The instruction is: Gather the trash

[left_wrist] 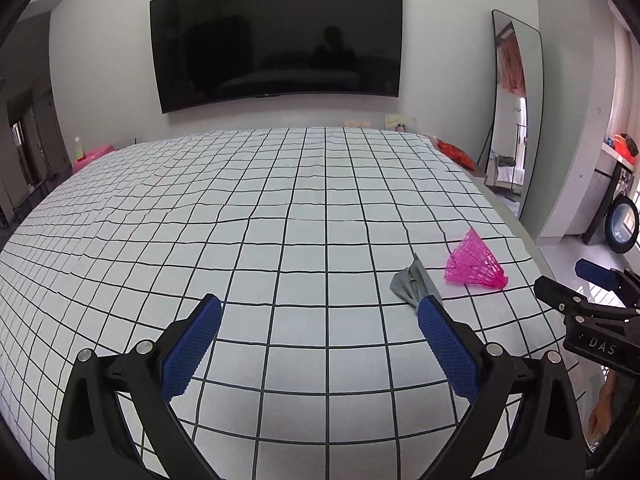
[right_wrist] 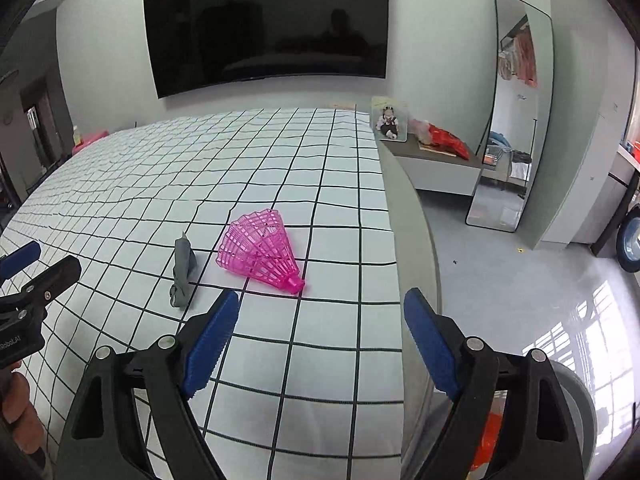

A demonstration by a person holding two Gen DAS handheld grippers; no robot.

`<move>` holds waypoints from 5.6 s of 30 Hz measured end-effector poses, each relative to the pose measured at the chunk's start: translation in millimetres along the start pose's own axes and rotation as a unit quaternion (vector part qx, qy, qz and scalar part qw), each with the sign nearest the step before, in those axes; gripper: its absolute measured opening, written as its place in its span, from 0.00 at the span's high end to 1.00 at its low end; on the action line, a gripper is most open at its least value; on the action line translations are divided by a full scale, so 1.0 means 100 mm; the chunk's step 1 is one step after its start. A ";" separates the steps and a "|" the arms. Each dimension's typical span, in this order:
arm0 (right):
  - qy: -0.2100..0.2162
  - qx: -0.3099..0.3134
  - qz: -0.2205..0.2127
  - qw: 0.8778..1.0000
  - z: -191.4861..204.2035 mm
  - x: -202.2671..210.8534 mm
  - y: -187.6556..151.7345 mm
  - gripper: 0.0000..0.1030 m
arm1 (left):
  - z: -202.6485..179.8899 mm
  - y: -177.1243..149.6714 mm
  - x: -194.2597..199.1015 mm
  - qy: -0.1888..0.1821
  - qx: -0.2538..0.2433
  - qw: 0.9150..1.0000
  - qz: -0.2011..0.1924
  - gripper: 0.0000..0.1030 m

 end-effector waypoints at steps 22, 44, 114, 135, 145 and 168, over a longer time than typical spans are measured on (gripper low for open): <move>0.019 0.093 0.078 0.992 0.39 -0.81 0.35 0.22 | 0.06 -0.05 -0.12 -0.007 0.005 1.000 0.022 0.06; -0.003 -0.059 0.041 0.997 -0.02 0.20 -0.26 0.55 | -0.15 -0.12 -0.10 -0.043 -0.029 0.998 0.043 0.06; -0.108 -0.305 -0.015 0.946 -1.78 1.93 -2.32 0.55 | -2.46 -0.88 1.13 -0.230 -0.245 0.941 0.039 0.85; -0.076 -0.285 0.016 0.955 -1.89 1.57 -2.20 0.54 | -2.83 -0.86 0.96 -0.207 -0.247 0.945 0.061 0.77; -0.074 -0.283 0.001 0.956 -1.86 1.62 -2.16 0.37 | -2.71 -0.79 1.00 -0.195 -0.227 0.953 0.048 0.35; -0.105 -0.287 0.003 0.952 -1.70 1.71 -2.19 0.32 | -2.53 -0.78 1.03 -0.173 -0.201 0.963 0.045 0.07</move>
Point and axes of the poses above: each gripper's, at about its wrist camera, not at the fingertips, and x roughly against the way its jaws point, z to its left, y to its top, the point moved 1 cm from there along -x, roughly the way its jaws point, and after that the axes turned 3 degrees about z, right-handed, at the moved point
